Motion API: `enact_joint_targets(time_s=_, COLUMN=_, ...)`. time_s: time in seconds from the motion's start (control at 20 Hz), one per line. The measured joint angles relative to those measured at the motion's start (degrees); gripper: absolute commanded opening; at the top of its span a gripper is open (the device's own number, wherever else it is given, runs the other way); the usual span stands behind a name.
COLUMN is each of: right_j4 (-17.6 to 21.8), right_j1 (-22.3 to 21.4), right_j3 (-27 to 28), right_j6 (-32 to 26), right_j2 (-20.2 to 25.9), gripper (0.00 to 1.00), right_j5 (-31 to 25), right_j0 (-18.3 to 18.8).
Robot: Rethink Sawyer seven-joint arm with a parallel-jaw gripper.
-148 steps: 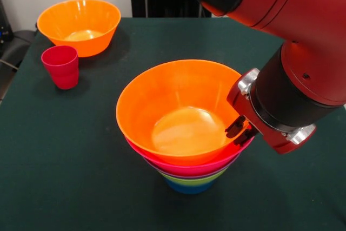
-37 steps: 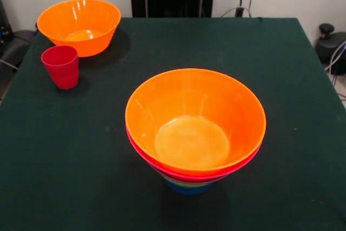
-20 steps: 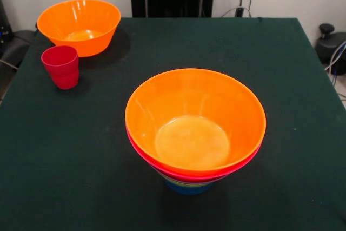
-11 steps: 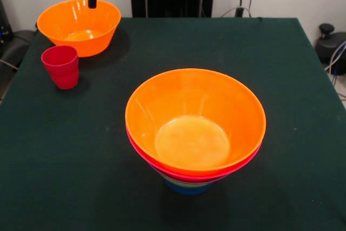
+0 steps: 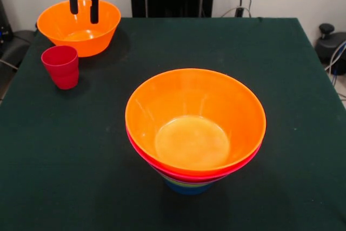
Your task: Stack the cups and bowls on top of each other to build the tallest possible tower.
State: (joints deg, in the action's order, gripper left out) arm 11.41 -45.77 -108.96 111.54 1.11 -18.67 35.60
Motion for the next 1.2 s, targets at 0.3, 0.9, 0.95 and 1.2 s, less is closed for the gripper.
enact_joint_targets(time_s=0.3, right_j4=3.9, right_j1=2.5, right_j3=0.0, right_j6=0.0, right_j2=3.3, gripper=1.0, right_j5=2.2, right_j0=3.3)
enact_joint_targets(time_s=0.9, right_j4=9.4, right_j1=7.2, right_j3=1.3, right_j6=0.0, right_j2=8.7, gripper=1.0, right_j5=2.3, right_j0=7.0)
enact_joint_targets(time_s=0.95, right_j4=9.7, right_j1=7.5, right_j3=1.5, right_j6=0.0, right_j2=8.9, gripper=1.0, right_j5=2.3, right_j0=7.0)
enact_joint_targets(time_s=1.2, right_j4=10.5, right_j1=8.6, right_j3=2.5, right_j6=0.0, right_j2=10.5, gripper=1.0, right_j5=2.3, right_j0=7.0)
